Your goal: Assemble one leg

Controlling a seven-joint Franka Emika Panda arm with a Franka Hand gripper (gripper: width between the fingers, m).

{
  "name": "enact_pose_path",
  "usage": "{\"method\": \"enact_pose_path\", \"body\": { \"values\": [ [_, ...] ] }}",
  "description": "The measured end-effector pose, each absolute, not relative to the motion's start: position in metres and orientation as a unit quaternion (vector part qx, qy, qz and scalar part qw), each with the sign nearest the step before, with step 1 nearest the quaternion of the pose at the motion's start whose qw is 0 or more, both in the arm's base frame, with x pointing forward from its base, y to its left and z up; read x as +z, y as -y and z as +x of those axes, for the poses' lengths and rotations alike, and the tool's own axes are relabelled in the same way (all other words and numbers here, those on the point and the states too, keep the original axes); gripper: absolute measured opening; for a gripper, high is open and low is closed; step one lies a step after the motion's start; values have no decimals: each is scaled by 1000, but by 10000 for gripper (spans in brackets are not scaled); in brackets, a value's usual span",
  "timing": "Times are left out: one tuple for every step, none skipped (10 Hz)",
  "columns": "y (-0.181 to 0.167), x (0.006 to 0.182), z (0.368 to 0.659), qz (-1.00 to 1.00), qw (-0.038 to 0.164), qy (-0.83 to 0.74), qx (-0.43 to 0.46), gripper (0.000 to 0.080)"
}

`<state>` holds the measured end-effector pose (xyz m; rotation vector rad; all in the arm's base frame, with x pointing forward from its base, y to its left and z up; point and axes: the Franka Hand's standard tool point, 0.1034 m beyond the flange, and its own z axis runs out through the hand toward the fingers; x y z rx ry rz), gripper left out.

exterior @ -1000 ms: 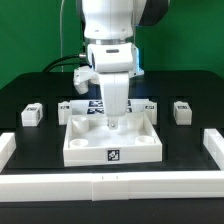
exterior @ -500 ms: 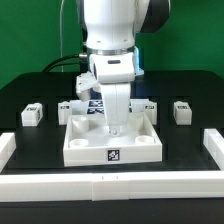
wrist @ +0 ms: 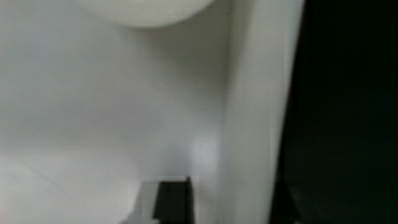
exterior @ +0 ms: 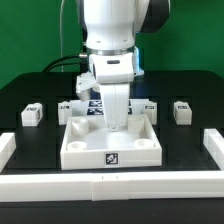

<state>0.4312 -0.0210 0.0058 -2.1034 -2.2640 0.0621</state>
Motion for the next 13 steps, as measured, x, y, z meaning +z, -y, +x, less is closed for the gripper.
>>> {"method": "enact_pose_path", "body": {
  "values": [
    [21, 7, 433, -681, 22, 732, 17, 87],
    [22, 7, 434, -681, 21, 732, 16, 61],
    [22, 7, 434, -681, 21, 732, 15, 61],
    [22, 7, 434, -681, 20, 732, 15, 61],
    [22, 7, 435, -681, 20, 732, 14, 61],
    [22, 7, 435, -681, 20, 732, 14, 61],
    [20, 7, 435, -684, 20, 729, 14, 61],
    [5, 8, 442, -696, 19, 717, 9, 61],
    [-11, 8, 447, -695, 20, 719, 5, 61],
    [-20, 7, 448, -694, 22, 720, 2, 61],
    [-29, 7, 451, -698, 22, 716, -1, 61],
    [-41, 7, 457, -705, 21, 709, -5, 61],
    [-56, 7, 466, -702, 23, 712, -6, 61]
  ]
}}
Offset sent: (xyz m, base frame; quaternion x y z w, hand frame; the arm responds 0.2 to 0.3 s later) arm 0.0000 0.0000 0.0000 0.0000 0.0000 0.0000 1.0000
